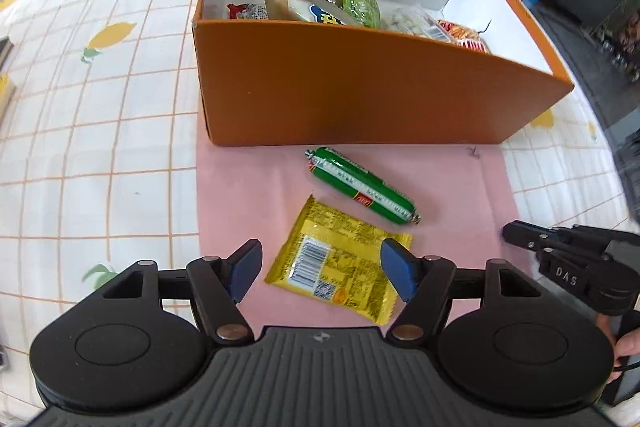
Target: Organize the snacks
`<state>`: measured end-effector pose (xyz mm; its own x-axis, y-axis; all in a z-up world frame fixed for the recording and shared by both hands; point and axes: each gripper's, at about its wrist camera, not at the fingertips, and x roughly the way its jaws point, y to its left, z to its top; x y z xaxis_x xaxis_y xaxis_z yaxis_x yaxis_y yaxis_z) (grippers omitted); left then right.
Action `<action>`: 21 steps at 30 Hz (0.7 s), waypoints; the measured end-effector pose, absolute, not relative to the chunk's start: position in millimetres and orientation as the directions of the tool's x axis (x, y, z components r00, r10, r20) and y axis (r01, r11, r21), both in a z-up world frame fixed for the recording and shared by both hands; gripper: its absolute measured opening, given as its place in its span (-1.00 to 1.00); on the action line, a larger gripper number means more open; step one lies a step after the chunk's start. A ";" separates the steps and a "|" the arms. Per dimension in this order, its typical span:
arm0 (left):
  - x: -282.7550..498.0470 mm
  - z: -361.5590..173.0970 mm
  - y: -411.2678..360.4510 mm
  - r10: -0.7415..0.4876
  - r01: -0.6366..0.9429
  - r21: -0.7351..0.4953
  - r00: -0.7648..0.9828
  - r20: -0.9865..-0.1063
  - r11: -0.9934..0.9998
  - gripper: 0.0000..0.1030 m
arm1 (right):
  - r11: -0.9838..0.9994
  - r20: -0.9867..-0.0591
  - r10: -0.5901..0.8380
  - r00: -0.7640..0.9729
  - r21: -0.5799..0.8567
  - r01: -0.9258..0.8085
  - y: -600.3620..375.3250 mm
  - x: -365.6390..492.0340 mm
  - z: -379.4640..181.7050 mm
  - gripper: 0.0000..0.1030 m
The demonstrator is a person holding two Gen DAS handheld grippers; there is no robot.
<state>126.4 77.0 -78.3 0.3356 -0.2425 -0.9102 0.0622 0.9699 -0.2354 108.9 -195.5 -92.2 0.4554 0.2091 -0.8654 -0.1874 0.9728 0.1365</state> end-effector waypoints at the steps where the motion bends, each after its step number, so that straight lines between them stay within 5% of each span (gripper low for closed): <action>1: 128.0 -80.6 75.7 -0.245 0.067 -0.237 0.329 -0.912 0.969 0.55 | 0.971 -0.857 0.219 0.466 0.145 -0.190 -195.8 109.7 -90.6 -0.89; 6: 128.9 -95.9 58.1 -0.211 0.108 -0.188 0.285 -0.935 0.976 0.56 | 0.954 -0.836 0.268 0.478 0.162 -0.252 -185.1 111.8 -90.4 -0.50; 14: 144.4 -104.5 40.0 -0.135 0.159 -0.094 0.271 -0.953 0.983 0.45 | 0.944 -0.835 0.270 0.480 0.131 -0.303 -175.1 110.6 -90.9 -0.48; 21: 165.3 -94.7 51.2 0.014 0.033 0.023 0.264 -0.965 0.999 0.42 | 0.926 -0.842 0.286 0.458 0.120 -0.358 -165.3 112.5 -95.1 -0.41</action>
<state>165.3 51.2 -94.7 0.2637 0.0138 -0.9645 0.0326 0.9992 0.0232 112.5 -165.3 -95.1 0.4579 0.2860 -0.8417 -0.3580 0.9260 0.1199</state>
